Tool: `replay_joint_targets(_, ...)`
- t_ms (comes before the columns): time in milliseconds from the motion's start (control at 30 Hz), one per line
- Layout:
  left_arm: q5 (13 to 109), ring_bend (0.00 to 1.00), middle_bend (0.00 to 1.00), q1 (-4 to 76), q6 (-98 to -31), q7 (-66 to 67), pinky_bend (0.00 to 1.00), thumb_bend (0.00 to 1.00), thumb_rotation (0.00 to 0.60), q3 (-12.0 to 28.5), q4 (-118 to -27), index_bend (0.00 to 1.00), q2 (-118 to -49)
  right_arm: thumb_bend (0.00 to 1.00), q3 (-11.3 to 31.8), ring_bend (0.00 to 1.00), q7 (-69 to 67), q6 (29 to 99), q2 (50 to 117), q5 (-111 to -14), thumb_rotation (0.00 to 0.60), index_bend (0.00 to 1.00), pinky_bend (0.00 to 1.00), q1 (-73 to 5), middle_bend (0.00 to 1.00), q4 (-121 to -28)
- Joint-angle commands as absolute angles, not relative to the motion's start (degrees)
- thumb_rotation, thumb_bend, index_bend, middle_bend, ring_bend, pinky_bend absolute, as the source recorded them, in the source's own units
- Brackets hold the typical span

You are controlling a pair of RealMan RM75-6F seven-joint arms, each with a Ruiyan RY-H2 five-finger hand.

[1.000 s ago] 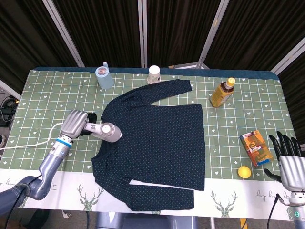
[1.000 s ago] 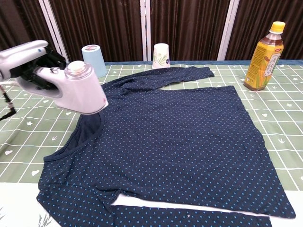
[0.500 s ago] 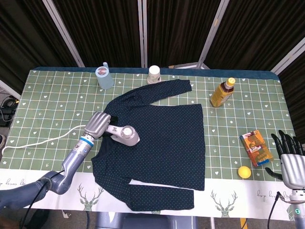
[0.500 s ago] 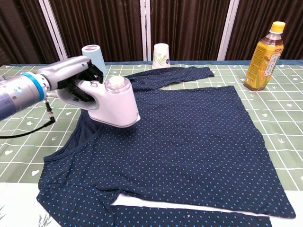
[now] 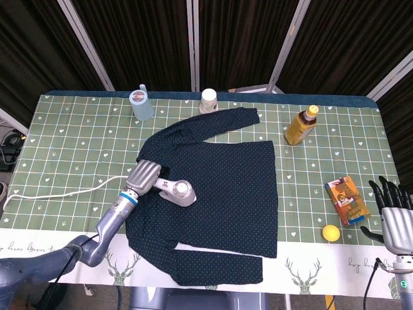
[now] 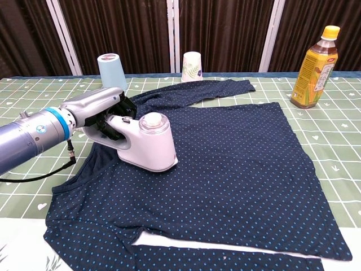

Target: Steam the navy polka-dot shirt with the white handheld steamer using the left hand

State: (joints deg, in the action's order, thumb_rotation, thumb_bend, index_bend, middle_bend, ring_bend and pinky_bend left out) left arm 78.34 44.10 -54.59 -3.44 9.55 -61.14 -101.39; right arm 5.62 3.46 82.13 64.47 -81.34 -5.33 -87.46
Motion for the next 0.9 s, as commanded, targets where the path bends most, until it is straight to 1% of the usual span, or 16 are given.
replay_joint_targets(33,78.95,0.78,0.89,43.96,-54.94,-3.38,1.00,0.59,0.600,8.90,-60.96,1.00,-101.75,0.00,5.58,0.00,3.35,82.12,64.46,-81.41,0.600,0.00,0.00,-5.34,0.00,-87.54)
replay_joint_targets(533,80.68,0.78,0.90,43.25,-55.51,-3.36,1.00,0.58,0.600,6.51,-61.41,1.00,-103.32,0.00,5.45,0.00,3.26,82.25,64.35,-81.54,0.600,0.00,0.00,-5.31,0.00,-87.79)
replay_joint_targets(900,83.29,0.78,0.89,43.45,-56.15,-3.70,1.00,0.57,0.600,5.05,-65.10,1.00,-102.41,0.00,5.36,0.00,3.33,82.26,64.32,-81.61,0.600,0.00,0.00,-5.32,0.00,-87.85)
